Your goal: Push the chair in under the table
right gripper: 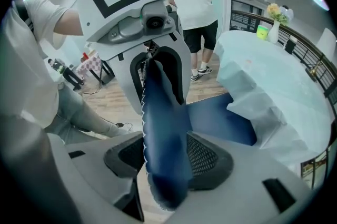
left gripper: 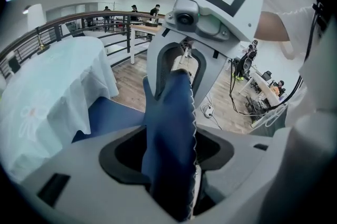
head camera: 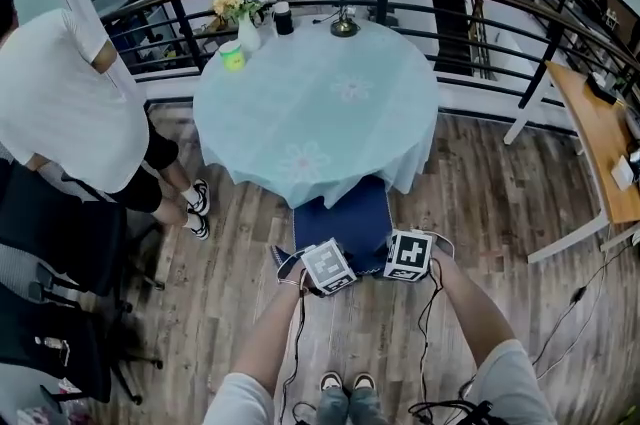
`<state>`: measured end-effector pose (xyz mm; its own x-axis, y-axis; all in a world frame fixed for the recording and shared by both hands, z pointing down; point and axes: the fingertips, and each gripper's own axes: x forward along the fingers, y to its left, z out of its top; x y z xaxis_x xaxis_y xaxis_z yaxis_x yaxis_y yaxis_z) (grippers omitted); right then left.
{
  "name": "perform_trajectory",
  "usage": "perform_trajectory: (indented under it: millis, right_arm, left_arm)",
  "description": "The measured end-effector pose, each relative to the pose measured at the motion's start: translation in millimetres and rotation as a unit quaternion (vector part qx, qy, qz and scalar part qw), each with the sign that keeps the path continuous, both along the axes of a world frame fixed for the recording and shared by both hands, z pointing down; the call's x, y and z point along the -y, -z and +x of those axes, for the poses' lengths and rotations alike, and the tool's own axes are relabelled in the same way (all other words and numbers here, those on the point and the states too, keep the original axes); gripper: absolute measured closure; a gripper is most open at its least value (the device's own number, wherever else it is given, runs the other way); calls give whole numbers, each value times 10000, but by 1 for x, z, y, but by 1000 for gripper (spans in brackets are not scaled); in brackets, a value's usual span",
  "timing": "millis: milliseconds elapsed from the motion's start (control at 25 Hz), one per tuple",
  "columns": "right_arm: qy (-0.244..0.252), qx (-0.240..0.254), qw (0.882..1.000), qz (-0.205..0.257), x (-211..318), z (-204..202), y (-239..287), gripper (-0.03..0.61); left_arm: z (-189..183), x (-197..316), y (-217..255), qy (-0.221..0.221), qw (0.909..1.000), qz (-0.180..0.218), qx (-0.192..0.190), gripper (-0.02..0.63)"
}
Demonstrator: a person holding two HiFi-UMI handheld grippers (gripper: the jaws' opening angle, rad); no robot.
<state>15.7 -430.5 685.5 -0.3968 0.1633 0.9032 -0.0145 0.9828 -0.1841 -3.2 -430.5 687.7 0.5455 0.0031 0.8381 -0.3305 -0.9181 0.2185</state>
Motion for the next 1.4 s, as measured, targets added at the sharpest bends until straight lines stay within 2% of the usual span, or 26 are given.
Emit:
perform_trajectory:
  millis: [200,440,680,800,880,960,1080,1200,1320,1400]
  right_arm:
    - [-152,162,9998,-11,-1,-1,0,363]
    - [-390,221,9990,7,0,1,-2,364]
    - [-434,40,9987,280,-3,0,-1,364]
    - [-438,-36,9976,536,-1,-2,4,364]
    - [-534,106,9963,659,-1,-7,14,364]
    - [-722,379,9937,765,-1,-12,29,365]
    - [-1028,780,9872,936,-4,-18,54,365]
    - [-1362,1085,9777,1178,-11,-18,73,380]
    - [-1919,1491,9580,1525,-18,-19,93,492]
    - [-2349,1781,9422,1592,-27,-18,107,522]
  left_arm:
    - [-1,0,1,33,9999,56,-92,356]
    - [2,2,-1,34,9990,434,-116,356]
    - [-10,-6,9,5,9968,755,278,368]
    - [-11,-1,33,189,9946,1024,-54,380]
    - [-15,-2,52,403,9916,1183,-336,397]
    - [-24,-7,67,709,9866,1361,-558,439]
    - [-40,-17,86,1312,9744,1619,-838,522]
    - [-52,-33,95,1856,9603,1817,-1019,557]
    - [-56,-52,109,2349,9436,2001,-1199,602]
    - [-55,-63,121,2704,9294,2094,-1386,609]
